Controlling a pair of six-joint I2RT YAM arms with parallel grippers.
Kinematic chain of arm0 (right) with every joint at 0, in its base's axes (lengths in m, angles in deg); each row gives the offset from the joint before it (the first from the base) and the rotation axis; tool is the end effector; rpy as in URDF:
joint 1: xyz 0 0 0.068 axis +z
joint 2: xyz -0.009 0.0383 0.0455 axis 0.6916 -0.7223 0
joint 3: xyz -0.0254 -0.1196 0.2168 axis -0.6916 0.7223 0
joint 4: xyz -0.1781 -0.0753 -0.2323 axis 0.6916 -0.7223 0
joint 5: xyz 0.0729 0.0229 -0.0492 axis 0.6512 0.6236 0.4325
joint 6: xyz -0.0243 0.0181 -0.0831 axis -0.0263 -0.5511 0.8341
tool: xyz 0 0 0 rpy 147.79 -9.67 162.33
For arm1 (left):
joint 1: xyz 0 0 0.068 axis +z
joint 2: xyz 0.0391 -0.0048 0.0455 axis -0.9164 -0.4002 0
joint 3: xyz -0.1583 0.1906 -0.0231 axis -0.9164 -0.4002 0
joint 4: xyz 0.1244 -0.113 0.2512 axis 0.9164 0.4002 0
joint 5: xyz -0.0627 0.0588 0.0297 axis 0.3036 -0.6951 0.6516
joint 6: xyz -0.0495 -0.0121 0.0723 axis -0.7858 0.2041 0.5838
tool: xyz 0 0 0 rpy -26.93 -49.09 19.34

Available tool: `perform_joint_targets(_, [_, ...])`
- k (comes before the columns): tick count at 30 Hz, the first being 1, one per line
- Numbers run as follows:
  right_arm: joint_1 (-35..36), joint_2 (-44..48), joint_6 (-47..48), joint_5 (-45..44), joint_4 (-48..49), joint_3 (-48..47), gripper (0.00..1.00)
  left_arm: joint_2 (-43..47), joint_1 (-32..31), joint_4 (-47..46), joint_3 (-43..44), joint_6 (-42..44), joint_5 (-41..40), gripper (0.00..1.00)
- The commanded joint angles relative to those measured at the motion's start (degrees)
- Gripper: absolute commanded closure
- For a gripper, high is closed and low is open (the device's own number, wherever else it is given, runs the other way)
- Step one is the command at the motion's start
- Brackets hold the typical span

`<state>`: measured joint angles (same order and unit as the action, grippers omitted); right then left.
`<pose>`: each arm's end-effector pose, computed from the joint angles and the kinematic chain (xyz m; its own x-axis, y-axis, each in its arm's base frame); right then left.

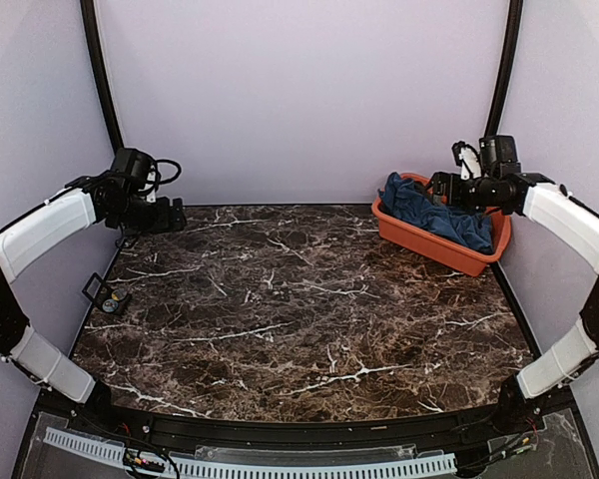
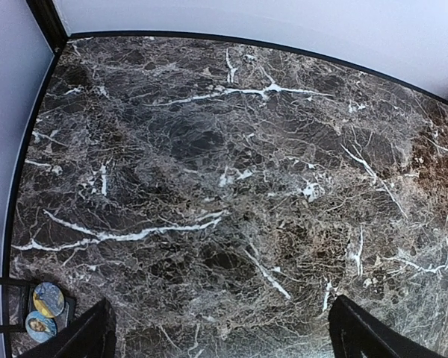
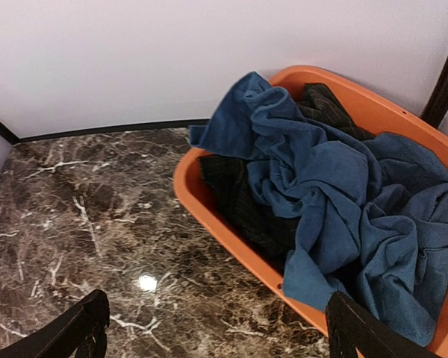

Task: Pin the brooch onto the clothing
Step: Pick up the crumpled clothing from the bin.

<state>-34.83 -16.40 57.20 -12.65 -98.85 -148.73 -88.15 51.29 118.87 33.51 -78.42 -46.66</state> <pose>0.4007 0.0763 0.2950 -0.5580 0.1226 -0.8208 -0.1819 0.9469 0.2651 0.3832 -0.0937 0.2676 -0.6756 -0.1755 -0.7161 -0.0666 0.9818 -0.1777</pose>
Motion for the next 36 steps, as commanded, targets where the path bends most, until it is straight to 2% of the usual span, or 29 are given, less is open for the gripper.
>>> perform_joint_targets(1, [-0.14,-7.76,2.59,-7.94,-1.40,-4.70,0.01,0.12,0.00,-1.54,-1.39,0.82,2.47,0.01])
perform_joint_targets(9, [-0.07,-17.07,3.33,-12.49,-2.45,-6.42,0.09,1.57,0.00,-4.44,-4.21,1.80,4.95,0.01])
perform_joint_targets(15, [-0.05,-21.37,4.47,-15.52,-3.19,-8.59,0.33,1.60,0.00,-5.29,-5.04,1.66,6.63,0.01])
perform_joint_targets(20, [-0.05,-23.65,5.31,-18.40,-3.44,-10.40,0.41,2.42,0.00,-5.65,-5.48,1.79,6.81,0.01])
perform_joint_targets(23, [-0.06,-25.08,5.93,-19.70,-4.16,-11.85,0.55,2.76,-0.01,-5.67,-5.55,1.90,6.83,0.01])
perform_joint_targets(24, [-0.07,-25.38,6.14,-20.03,-4.31,-12.28,0.72,2.90,-0.01,-5.67,-5.58,1.92,6.82,0.01])
perform_joint_targets(26, [-0.05,-25.55,6.32,-20.01,-4.80,-13.37,0.97,3.01,0.00,-5.86,-5.68,1.92,6.81,0.01])
perform_joint_targets(27, [-0.05,-25.37,6.36,-19.73,-5.04,-14.03,1.00,3.04,0.00,-6.02,-5.63,1.92,7.73,0.01])
perform_joint_targets(32, [0.23,-23.09,7.01,-18.08,-6.96,-18.40,1.00,3.68,0.00,-6.81,-5.95,1.99,9.29,0.01])
perform_joint_targets(36, [2.76,-20.06,11.61,-12.42,-8.20,-24.38,1.00,4.65,0.00,-8.99,-6.21,2.33,12.30,0.01])
